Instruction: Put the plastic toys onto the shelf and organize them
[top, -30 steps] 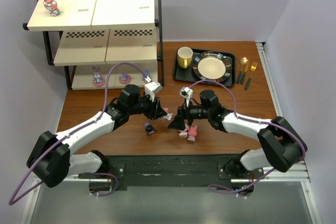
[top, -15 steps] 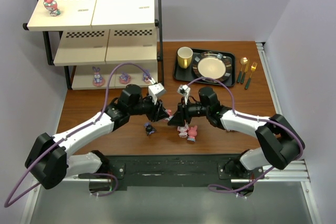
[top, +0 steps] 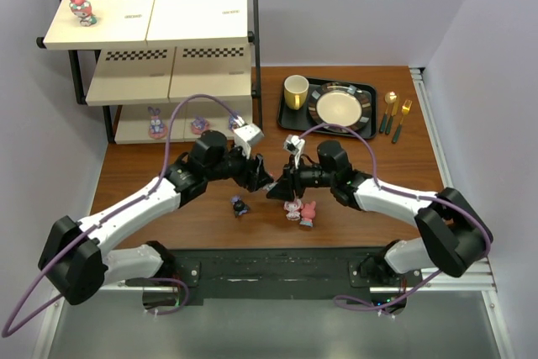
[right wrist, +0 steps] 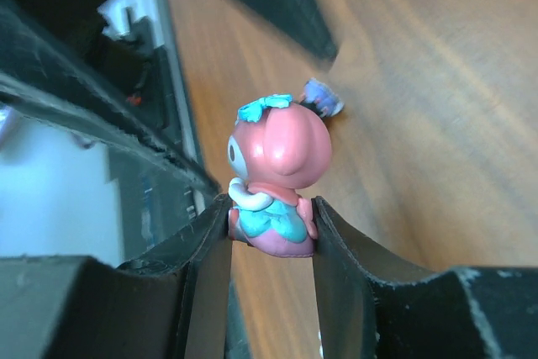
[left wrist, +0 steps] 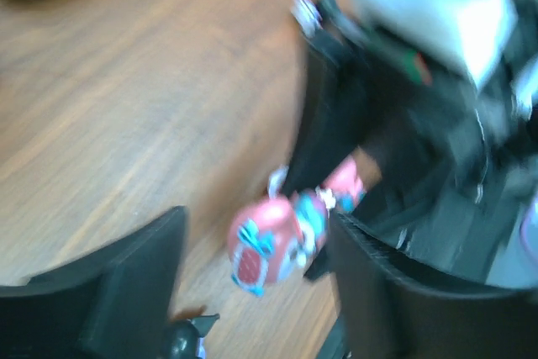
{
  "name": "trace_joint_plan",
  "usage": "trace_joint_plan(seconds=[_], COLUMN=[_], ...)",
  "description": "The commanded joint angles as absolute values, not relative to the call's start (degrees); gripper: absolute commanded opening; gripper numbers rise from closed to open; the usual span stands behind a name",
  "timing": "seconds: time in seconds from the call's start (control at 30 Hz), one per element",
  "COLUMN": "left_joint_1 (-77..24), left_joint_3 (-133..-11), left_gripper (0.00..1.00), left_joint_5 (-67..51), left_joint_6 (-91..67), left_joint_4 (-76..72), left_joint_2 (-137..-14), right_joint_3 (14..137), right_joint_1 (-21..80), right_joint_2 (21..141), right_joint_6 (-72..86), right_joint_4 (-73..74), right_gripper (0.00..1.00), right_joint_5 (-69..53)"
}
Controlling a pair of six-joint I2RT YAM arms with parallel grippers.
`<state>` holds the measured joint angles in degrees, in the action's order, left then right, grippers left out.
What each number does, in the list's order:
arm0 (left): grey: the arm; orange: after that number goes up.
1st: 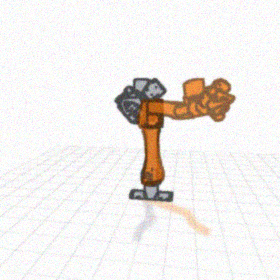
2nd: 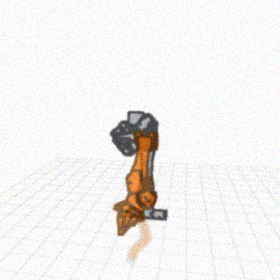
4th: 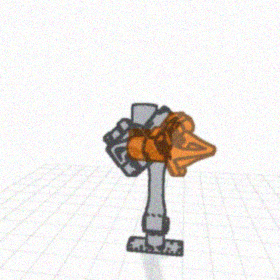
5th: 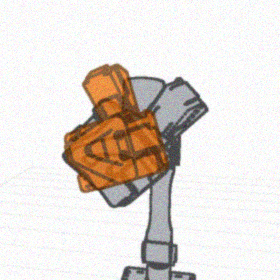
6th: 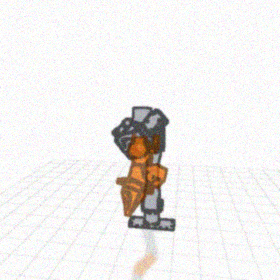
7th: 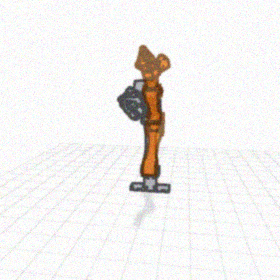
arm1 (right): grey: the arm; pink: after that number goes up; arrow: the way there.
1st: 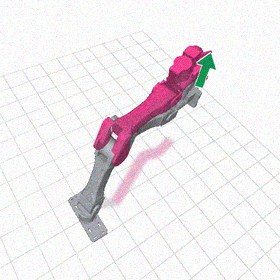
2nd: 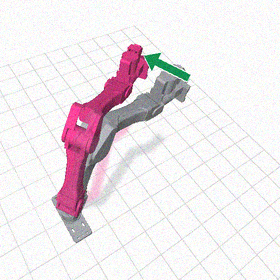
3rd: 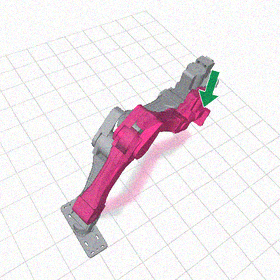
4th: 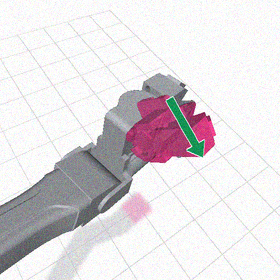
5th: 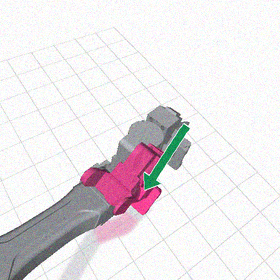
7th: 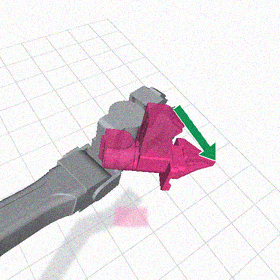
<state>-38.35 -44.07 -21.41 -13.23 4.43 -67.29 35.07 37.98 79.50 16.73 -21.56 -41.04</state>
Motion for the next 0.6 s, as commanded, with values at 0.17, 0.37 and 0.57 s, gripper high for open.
trace_joint_plan(seconds=[0.17, 0.37, 0.57], left_joint_1=[-38.58, -40.17, -40.34], left_joint_3=[-46.85, -44.48, -41.14], left_gripper=[0.93, 0.93, 0.92], left_joint_5=[-2.21, 6.75, 7.56], left_joint_6=[-51.98, -56.25, -57.48], left_joint_4=[6.69, 7.91, 3.87], left_joint_2=[-56.70, -53.01, -53.26], right_joint_3=[35.16, 33.14, 32.43], right_joint_1=[45.44, 46.58, 46.85], right_joint_2=[75.85, 75.85, 76.03], right_joint_6=[9.14, 9.49, 11.25], right_joint_4=[-35.73, -44.19, -47.98], right_gripper=[0.00, 0.00, 0.00], right_joint_5=[-16.89, -10.99, -11.16])
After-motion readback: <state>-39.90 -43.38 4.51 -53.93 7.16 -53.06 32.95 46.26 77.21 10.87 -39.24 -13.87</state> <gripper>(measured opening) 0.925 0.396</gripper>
